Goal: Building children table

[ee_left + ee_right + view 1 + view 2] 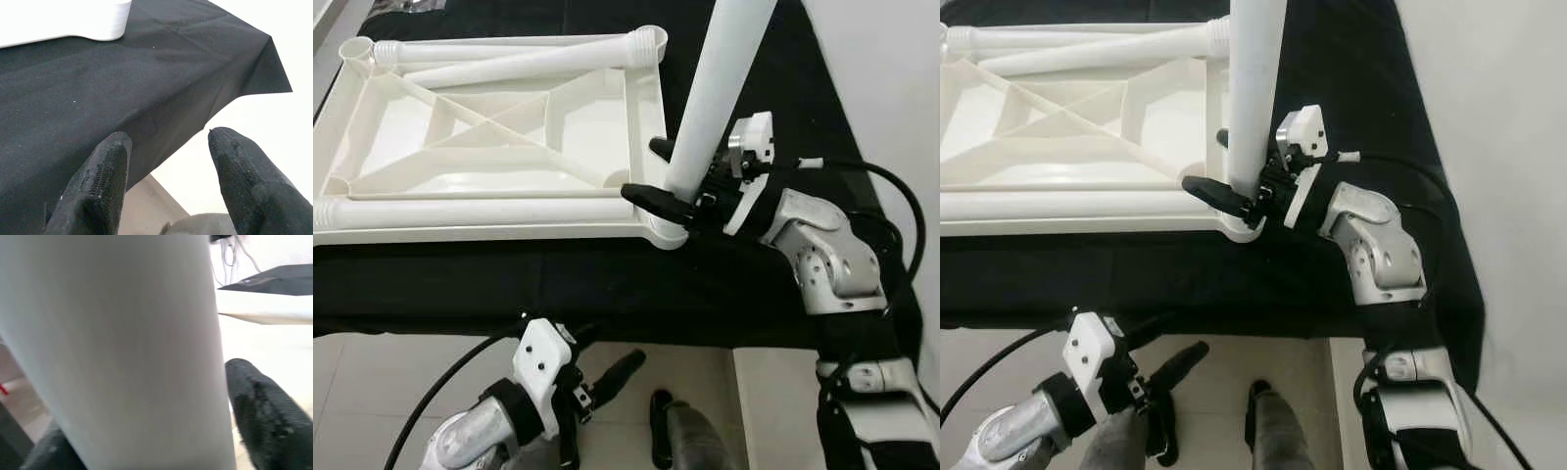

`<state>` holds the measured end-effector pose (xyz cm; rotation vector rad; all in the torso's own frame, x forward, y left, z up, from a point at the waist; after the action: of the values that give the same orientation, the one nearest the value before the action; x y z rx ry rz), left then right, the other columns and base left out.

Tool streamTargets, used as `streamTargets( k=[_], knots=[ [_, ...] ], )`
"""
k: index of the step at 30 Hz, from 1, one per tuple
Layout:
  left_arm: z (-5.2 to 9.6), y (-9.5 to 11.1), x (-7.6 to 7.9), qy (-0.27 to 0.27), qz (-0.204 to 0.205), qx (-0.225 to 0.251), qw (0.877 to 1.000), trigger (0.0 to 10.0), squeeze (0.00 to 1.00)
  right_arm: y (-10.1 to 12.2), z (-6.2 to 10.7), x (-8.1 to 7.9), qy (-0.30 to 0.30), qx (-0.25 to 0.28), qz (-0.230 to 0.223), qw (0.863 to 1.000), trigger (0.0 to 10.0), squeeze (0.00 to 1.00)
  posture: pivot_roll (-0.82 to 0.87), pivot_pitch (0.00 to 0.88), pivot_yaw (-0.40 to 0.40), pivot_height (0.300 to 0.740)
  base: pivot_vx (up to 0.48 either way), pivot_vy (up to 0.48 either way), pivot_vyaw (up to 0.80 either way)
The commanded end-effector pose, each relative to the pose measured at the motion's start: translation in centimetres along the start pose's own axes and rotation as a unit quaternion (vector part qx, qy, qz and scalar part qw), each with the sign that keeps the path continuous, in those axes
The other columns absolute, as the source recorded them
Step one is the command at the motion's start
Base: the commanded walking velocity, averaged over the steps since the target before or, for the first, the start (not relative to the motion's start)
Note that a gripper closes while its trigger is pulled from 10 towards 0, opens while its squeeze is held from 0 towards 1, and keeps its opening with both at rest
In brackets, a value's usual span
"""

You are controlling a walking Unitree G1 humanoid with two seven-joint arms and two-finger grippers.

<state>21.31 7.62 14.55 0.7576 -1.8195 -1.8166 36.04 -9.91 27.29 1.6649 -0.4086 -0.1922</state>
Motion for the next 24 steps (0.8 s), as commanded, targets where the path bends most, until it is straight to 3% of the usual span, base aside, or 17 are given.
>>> streamTargets(
  k=[1,6,8,9,11,12,14,15,16,18,20,24],
  knots=[
    [-0.1,-0.9,0.3,0.004,0.003,-0.010,1.000,10.0,0.00,-1.2,-0.2,0.1,0.016,-0.015,-0.003,1.000,0.0,0.00,0.08,0.220,-0.058,0.740,0.000,0.000,0.00],
    [-0.2,-1.0,-0.1,0.014,-0.003,-0.006,1.000,10.0,0.00,-2.0,0.2,0.7,0.009,-0.022,-0.009,1.000,0.0,0.00,0.08,0.199,-0.060,0.740,0.000,0.000,0.00],
    [-0.1,-0.8,-0.9,0.038,-0.021,0.003,0.999,10.0,0.00,-4.3,1.3,0.6,-0.026,-0.044,-0.017,0.999,0.0,0.00,0.08,0.173,-0.059,0.740,0.000,0.000,0.00],
    [-0.1,-0.8,-0.9,0.038,-0.021,0.003,0.999,10.0,0.00,-4.3,1.3,0.6,-0.026,-0.044,-0.017,0.999,0.0,0.00,0.08,0.173,-0.059,0.740,0.000,0.000,0.00],
    [0.2,-0.4,-1.7,0.065,-0.036,0.015,0.997,10.0,0.00,-7.1,2.2,-0.3,-0.070,-0.076,-0.035,0.994,0.0,0.00,0.08,0.166,-0.063,0.740,0.000,0.000,0.00],
    [0.2,-0.4,-1.7,0.065,-0.036,0.015,0.997,10.0,0.00,-7.1,2.2,-0.3,-0.070,-0.076,-0.035,0.994,0.0,0.00,0.08,0.166,-0.063,0.740,0.000,0.000,0.00],
    [0.6,0.2,-2.4,0.092,-0.051,0.028,0.994,10.0,0.00,-11.0,2.3,-2.4,-0.152,-0.139,-0.050,0.977,0.0,0.00,0.08,0.157,-0.059,0.740,0.000,0.000,0.00],
    [0.8,0.6,-2.8,0.105,-0.063,0.035,0.992,10.0,0.00,-13.0,2.5,-3.6,-0.246,-0.162,-0.079,0.952,0.0,0.00,0.08,0.161,-0.053,0.740,0.000,0.000,0.00],
    [0.8,0.6,-2.8,0.105,-0.063,0.035,0.992,10.0,0.00,-13.0,2.5,-3.6,-0.246,-0.162,-0.079,0.952,0.0,0.00,0.08,0.161,-0.053,0.740,0.000,0.000,0.00],
    [1.2,1.5,-3.3,0.130,-0.079,0.051,0.987,10.0,0.00,-13.9,2.5,-6.0,-0.351,-0.177,-0.093,0.915,0.0,0.00,0.08,0.145,-0.041,0.740,0.000,0.000,0.00],
    [1.2,1.5,-3.3,0.132,-0.078,0.054,0.987,10.0,0.00,-13.8,2.2,-6.1,-0.345,-0.176,-0.087,0.918,0.0,0.00,0.08,0.145,-0.041,0.740,0.000,0.000,0.00],
    [1.2,0.8,-3.1,0.127,-0.056,0.052,0.989,10.0,0.00,-14.2,2.6,-4.6,-0.360,-0.190,-0.054,0.912,0.0,0.00,0.08,0.129,-0.046,0.740,0.000,0.000,0.00]
  ],
)
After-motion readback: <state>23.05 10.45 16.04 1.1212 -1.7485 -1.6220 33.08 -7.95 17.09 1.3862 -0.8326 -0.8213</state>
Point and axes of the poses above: a point about 5 cm out from each wrist's last joint towards the gripper, its own z axis pointing back from the gripper into the wrist, its own y axis along the axis of the wrist's last joint, x = y × z, the point moved 4 cm from there along -z, pointing out of the wrist towards the gripper, and after that the axes turned 2 degrees about -z, right-handed, at the moved point
